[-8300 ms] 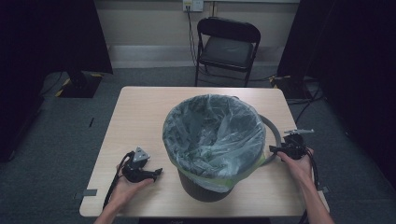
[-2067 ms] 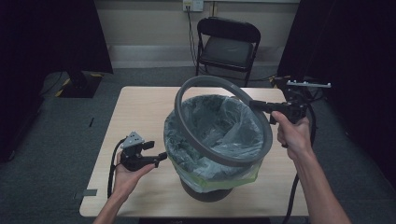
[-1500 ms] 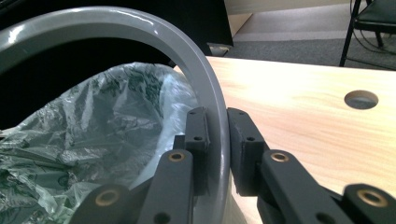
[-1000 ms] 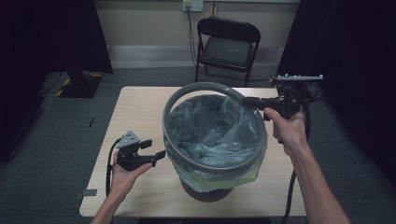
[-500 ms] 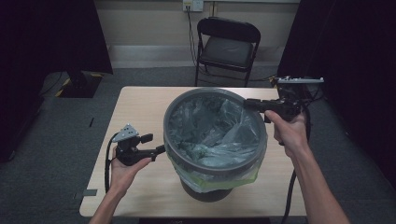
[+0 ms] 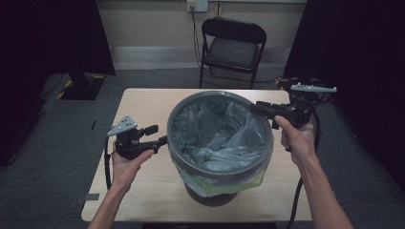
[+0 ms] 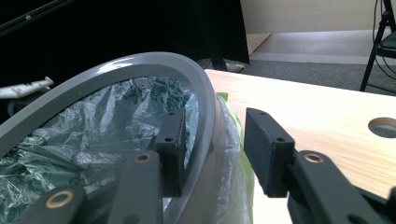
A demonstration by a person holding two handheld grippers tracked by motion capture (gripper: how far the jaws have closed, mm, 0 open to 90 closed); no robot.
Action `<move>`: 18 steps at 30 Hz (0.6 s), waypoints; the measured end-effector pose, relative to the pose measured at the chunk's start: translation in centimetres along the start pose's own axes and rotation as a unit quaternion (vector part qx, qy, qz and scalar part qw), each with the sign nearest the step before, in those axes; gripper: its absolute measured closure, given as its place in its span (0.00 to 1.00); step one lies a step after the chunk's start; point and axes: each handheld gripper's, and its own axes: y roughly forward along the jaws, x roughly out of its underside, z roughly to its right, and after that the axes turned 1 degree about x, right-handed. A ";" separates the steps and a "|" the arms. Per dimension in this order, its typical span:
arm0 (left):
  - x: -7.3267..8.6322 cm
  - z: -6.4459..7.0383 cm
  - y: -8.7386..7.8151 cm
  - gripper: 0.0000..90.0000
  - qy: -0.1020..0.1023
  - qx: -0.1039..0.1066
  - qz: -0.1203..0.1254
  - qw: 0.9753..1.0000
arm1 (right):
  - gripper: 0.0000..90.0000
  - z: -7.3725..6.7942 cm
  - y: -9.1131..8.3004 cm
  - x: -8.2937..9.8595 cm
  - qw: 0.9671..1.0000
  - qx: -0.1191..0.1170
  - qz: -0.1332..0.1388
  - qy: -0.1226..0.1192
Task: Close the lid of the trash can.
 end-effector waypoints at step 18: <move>-5.6 1.9 -3.1 0.36 0.013 0.030 0.082 0.996 | 0.60 -1.1 -1.6 0.9 0.999 0.018 0.017 -0.035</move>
